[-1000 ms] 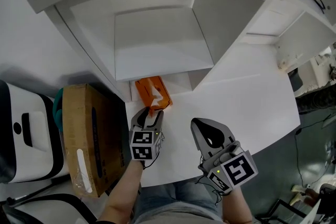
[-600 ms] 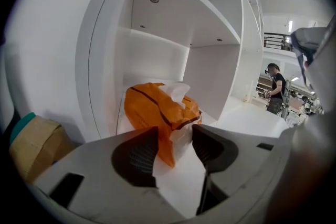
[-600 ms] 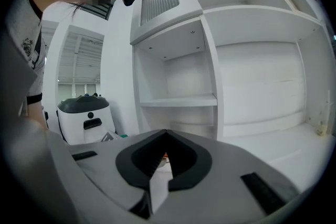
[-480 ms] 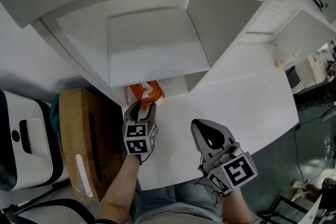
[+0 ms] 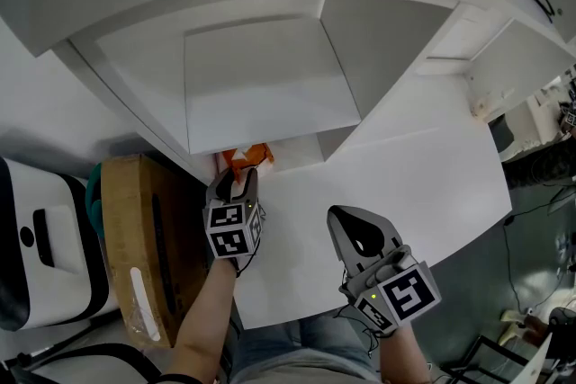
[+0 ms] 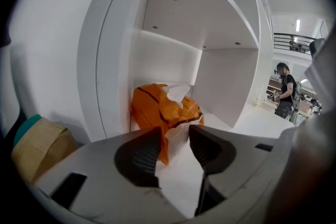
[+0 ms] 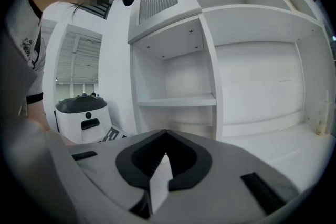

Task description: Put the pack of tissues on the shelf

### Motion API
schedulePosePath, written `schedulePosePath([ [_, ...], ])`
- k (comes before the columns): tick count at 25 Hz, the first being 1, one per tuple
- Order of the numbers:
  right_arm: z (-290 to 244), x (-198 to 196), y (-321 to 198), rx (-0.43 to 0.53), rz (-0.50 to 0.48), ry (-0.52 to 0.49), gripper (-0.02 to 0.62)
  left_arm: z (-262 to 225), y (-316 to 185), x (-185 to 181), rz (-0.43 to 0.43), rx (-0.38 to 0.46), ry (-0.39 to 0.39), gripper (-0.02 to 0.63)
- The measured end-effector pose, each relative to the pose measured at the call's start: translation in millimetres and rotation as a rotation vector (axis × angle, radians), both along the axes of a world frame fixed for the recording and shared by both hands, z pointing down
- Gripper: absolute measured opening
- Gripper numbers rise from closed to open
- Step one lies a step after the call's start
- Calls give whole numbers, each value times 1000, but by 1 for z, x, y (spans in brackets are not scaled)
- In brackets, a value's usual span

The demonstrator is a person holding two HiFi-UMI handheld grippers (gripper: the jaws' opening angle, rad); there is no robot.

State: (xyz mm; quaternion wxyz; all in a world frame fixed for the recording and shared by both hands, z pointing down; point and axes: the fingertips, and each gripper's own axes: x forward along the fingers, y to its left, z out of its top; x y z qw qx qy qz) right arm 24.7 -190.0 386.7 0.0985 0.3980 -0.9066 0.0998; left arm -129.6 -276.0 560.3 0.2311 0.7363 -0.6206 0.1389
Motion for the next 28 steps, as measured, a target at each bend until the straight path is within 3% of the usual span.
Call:
schedulePosePath([
  [10,-3,-8,-2,6,-29,-11,9,-5,17,11,39,21,-71,201],
  [19,-13,-20,1,28,-88,-31,9,-9,35,13,26,10,-80,186],
  [22,-16,-23,3,33,-107,-31,9,-2,30,8,10,-18,-101,222],
  [28,-17,-23,7,38,-121,-28,9,-5,29,-1,-24,-14,-108,225],
])
